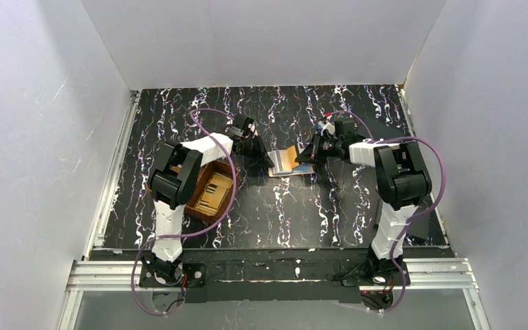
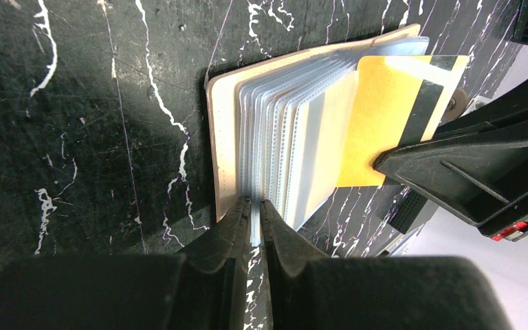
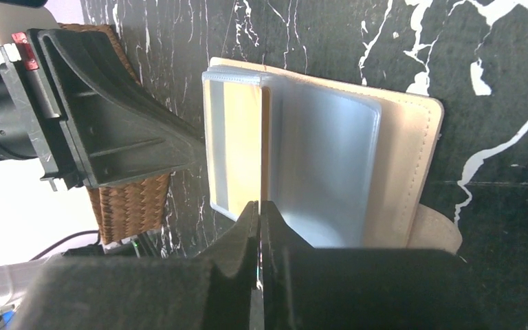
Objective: Put the credit cards into the card holder
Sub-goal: Insert the credit card into the card holder.
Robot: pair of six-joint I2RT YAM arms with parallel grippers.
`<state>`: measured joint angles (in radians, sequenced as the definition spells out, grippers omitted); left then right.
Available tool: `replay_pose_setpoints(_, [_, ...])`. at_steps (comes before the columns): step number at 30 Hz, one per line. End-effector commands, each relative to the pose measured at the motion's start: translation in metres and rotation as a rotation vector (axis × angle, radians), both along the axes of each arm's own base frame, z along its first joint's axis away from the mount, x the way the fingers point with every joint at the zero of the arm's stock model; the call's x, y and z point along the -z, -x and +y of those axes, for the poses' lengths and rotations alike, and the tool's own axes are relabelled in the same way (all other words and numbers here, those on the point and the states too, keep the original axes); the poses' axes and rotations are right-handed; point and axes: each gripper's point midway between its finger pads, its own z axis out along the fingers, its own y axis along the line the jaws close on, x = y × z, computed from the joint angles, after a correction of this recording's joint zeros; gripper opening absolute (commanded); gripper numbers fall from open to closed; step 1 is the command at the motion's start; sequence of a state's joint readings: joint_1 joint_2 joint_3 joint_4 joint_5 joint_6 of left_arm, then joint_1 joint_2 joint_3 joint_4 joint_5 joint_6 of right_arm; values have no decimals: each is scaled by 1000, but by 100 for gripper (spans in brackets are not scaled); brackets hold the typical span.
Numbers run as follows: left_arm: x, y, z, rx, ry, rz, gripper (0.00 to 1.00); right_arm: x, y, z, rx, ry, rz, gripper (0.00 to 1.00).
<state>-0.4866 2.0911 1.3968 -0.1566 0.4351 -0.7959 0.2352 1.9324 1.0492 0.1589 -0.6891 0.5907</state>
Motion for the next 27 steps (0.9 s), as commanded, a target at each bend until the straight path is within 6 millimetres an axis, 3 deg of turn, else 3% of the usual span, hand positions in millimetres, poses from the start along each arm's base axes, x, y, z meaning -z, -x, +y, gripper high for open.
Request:
replay_pose_setpoints(1, [1,9,-1,30,3,9,9,-10,1,-2,-56,-46,-32,5])
replay_pose_setpoints(10, [5,10,-1,30,5,18,9,-8,19,4,-145,-151,15,3])
replay_pose_setpoints(15, [4,10,-1,31,1,17,8,-4,17,-3,-117,-146,14,2])
replay_pose_setpoints(21, [5,11,1,37,-7,20,8,-3,15,-29,-105,-88,0,2])
replay_pose_setpoints(27, [9,11,1,36,-11,25,8,3,30,-28,-165,-105,13,2])
